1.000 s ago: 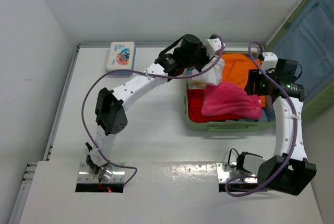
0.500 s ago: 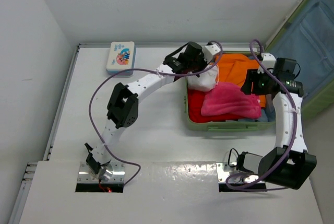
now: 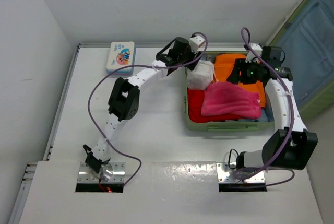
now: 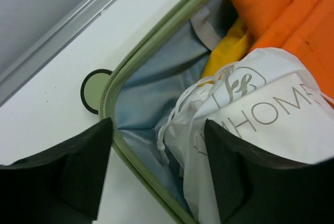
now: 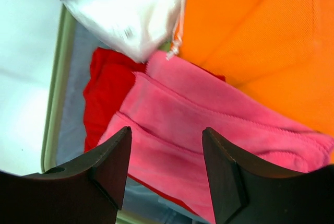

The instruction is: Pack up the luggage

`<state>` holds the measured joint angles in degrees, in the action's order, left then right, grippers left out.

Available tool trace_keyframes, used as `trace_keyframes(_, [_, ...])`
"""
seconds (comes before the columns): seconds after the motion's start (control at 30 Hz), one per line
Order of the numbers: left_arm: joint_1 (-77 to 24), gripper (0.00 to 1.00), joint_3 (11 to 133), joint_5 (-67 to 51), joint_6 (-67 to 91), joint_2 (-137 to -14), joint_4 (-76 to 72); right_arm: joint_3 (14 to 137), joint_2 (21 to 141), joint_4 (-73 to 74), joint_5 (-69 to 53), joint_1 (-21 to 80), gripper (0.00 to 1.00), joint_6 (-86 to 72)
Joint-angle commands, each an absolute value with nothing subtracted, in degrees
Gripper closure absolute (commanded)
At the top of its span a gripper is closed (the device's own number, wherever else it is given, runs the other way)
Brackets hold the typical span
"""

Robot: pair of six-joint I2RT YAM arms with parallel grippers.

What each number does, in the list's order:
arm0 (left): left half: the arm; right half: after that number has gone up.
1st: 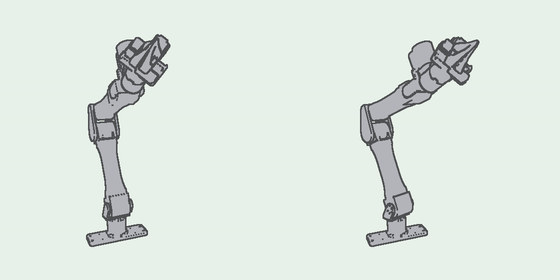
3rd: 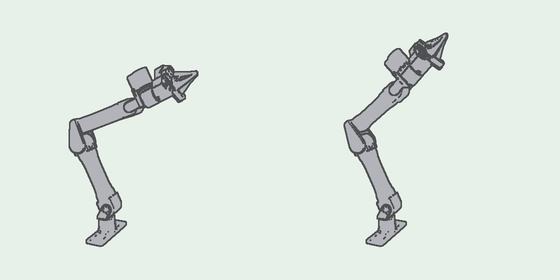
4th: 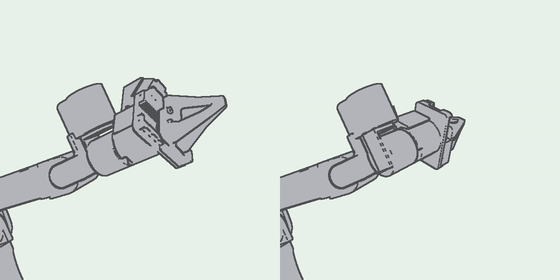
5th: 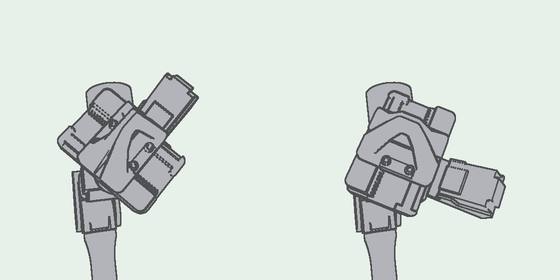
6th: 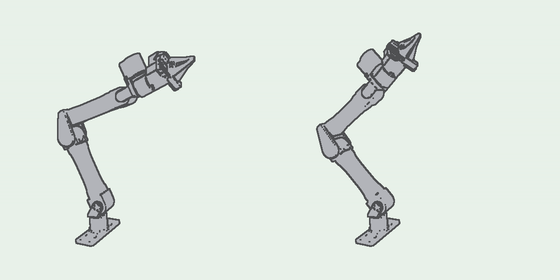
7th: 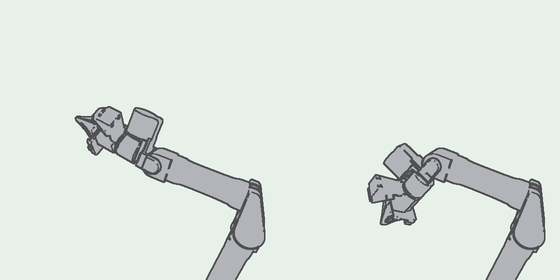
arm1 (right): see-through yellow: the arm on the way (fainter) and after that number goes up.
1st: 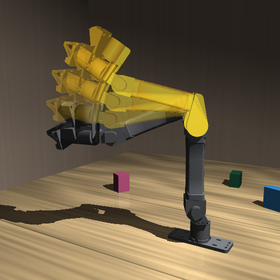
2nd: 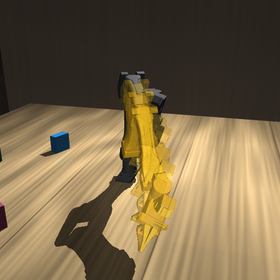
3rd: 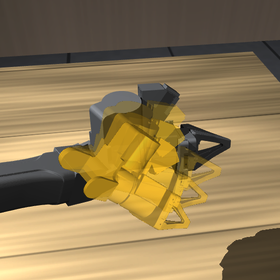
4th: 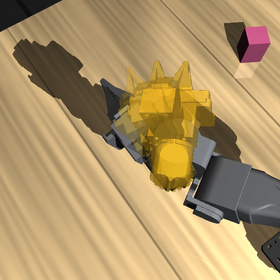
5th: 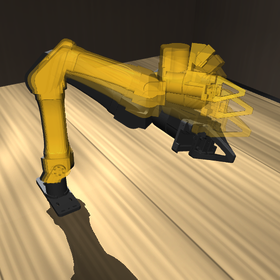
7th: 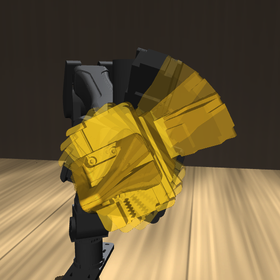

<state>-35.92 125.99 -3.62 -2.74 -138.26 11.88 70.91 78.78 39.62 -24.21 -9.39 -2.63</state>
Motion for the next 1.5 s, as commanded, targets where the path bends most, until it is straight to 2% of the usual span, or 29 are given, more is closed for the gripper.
trace_keyframes(0.0, [-37.4, 0.24, 123.9, -4.7, -2.7, -128.2, 6.4, 74.3, 78.9, 36.8, -24.4, -7.7, 0.43, -4.8])
trace_keyframes(0.03, [-37.4, 0.2, 123.4, -4.7, -1.3, -126.8, 6.4, 74.2, 78.8, 36.7, -24.2, -7.4, 0.42, -5.0])
trace_keyframes(0.07, [-37.4, 0.12, 123.4, -3.4, -0.3, -125.4, 6.4, 74.0, 78.5, 36.2, -23.7, -7.2, 0.42, -5.1])
trace_keyframes(0.1, [-37.4, 0.09, 123.4, -2.4, 1.0, -124.1, 6.4, 74.1, 78.3, 36.1, -23.6, -6.7, 0.42, -5.2])
trace_keyframes(0.2, [-34.3, 0.08, 125.4, 2.3, 7.5, -119.5, 9.8, 73.8, 77.3, 35.1, -23.1, -6.1, 0.41, -5.5])
trace_keyframes(0.33, [-24.5, 0.08, 121.2, 4.3, 14.5, -114.3, 14.2, 72.8, 75.8, 32.4, -23.1, -3.4, 0.38, -6.1])
trace_keyframes(0.43, [-12.7, 0.08, 119.8, 1.3, 17.0, -115.1, 19.6, 72.3, 75.6, 29.3, -23.5, -0.5, 0.35, -8.0])
trace_keyframes(0.47, [-6.5, 0.07, 119.8, -3.1, 17.1, -117.0, 19.6, 72.2, 76.1, 27.7, -24.1, 1.6, 0.33, -10.0])
trace_keyframes(0.57, [1.6, 0.07, 119.3, -6.5, 13.5, -120.0, 18.4, 71.5, 77.4, 23.7, -24.4, 4.3, 0.24, -13.2])
trace_keyframes(0.67, [4.9, 0.07, 123.2, -8.9, 9.3, -127.2, 18.9, 73.5, 81.4, 21.4, -25.9, 7.4, 0.12, -16.3])
trace_keyframes(0.87, [6.2, 0.06, 124.9, -7.7, 9.7, -136.8, 17.9, 77.3, 87.1, 22.7, -26.9, 9.4, 0.1, -18.5])
trace_keyframes(0.97, [7.6, 0.06, 123.8, -16.5, 11.4, -138.3, 17.4, 77.1, 87.7, 23.3, -28.9, 9.5, 0.1, -19.1])
trace_keyframes(1.0, [8.4, 0.06, 121.5, -22.8, 13.2, -138.9, 15.8, 76.7, 88.1, 22.9, -29.4, 9.5, 0.1, -19.8])
trace_keyframes(1.1, [9.1, 0.06, 118.1, -29.1, 16.0, -139.5, 14.1, 75.1, 89.1, 17.0, -31.3, 10.5, 0.12, -21.4])
trace_keyframes(1.2, [9.1, 0.06, 113.8, -31.6, 16.0, -139.5, 14.8, 81.4, 93.7, 15.0, -28.7, 13.2, 0.16, -21.5])
trace_keyframes(1.4, [6.5, 0.14, 107.6, -29.5, 7.9, -138.7, 22.0, 97.8, 108.9, 16.0, -24.0, 15.6, 0.17, -25.0])
trace_keyframes(1.47, [5.3, 0.14, 100.3, -28.3, 6.2, -136.1, 22.1, 103.1, 113.4, 18.4, -22.8, 16.3, 0.17, -25.7])
